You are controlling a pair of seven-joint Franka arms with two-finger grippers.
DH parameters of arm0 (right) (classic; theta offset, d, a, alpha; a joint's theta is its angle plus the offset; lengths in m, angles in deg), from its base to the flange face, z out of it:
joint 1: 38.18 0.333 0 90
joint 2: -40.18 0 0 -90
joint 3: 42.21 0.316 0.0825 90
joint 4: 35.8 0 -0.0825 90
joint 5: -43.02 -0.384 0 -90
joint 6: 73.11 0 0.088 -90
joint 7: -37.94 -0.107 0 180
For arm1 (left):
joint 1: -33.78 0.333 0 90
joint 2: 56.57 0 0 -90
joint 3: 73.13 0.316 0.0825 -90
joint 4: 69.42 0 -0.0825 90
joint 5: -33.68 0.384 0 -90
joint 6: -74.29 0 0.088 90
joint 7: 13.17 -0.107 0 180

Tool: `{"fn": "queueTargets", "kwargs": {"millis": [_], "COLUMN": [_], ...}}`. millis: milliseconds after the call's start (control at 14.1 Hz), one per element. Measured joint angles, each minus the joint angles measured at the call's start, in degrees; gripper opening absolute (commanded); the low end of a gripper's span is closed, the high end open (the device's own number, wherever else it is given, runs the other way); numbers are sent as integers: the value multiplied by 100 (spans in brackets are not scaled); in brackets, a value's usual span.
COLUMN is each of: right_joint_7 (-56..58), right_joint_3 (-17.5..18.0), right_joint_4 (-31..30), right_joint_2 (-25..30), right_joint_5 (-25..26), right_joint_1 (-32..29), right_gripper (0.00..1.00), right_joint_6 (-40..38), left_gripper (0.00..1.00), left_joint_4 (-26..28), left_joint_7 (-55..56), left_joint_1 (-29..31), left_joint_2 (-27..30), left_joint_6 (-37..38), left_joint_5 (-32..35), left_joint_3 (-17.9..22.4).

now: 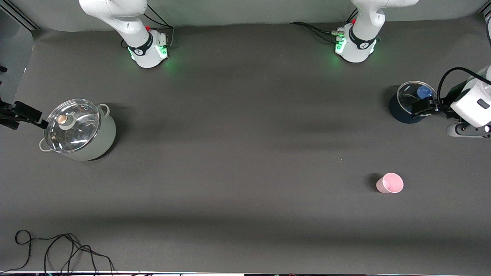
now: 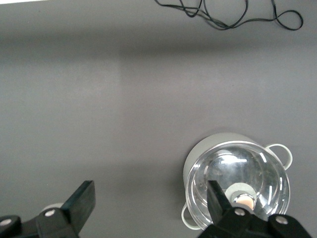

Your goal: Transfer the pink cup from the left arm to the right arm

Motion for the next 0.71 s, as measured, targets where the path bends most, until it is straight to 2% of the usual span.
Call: {"fn": "queueTargets", "kwargs": {"millis": [707], "right_joint_7": [0], "right_joint_3": [-45], "right_joint_4": [85], "right_joint_2": [-125], "right_joint_5": [0], "right_joint_1": [0], "right_gripper": [100], "right_joint_6": [-118], "left_gripper": [100], "left_joint_4": [-48], "left_joint_7": [0], "left_joint_1": [0], "left_joint_2": [-28], "left_joint_6": [-14], "left_joint_5": [0], "left_joint_3": [-23]}}
